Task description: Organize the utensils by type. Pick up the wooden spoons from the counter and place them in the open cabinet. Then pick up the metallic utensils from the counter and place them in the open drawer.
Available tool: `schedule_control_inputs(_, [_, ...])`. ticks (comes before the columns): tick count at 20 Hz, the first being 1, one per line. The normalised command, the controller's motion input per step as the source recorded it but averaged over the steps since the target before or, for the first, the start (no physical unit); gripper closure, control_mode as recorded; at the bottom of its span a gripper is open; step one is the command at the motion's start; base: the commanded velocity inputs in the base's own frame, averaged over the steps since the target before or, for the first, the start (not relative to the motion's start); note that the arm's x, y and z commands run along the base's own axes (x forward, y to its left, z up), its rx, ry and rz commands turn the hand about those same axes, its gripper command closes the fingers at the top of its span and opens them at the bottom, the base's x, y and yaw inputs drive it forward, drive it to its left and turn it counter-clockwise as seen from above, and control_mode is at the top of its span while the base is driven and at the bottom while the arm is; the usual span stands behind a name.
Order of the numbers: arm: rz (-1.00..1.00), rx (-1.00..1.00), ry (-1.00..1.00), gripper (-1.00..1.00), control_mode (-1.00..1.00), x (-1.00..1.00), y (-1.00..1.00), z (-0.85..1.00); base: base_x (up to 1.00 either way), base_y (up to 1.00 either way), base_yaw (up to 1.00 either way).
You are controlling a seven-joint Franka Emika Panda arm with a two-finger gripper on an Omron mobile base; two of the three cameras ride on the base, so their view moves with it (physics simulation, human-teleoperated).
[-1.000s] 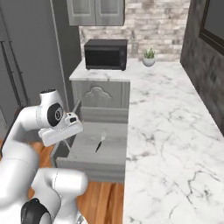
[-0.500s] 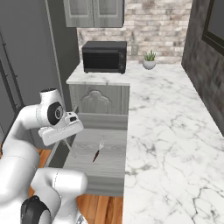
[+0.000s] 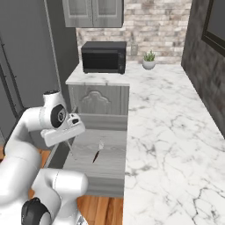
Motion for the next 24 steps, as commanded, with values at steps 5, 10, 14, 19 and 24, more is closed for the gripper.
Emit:
schedule_control_inputs(5, [-0.18,0.21,0.02,1.00,-1.00,0.81,-0.21,-0.22,0.00,0.00,0.00])
schedule_control_inputs(10, [-0.14,0.15,0.00,1.00,-1.00,0.89,-0.01,-0.29,0.00,0.00,0.00])
schedule_control_inputs(14, [-0.07,0.00,0.02,1.00,-1.00,0.97,0.29,-0.40,0.00,0.00,0.00])
schedule_control_inputs(19, [-0.03,0.00,0.11,1.00,-1.00,0.73,0.33,-0.61,0.00,0.00,0.00])
schedule_control_inputs(24, [-0.04,0.03,0.11,1.00,-1.00,0.75,0.07,-0.69,0.00,0.00,0.00])
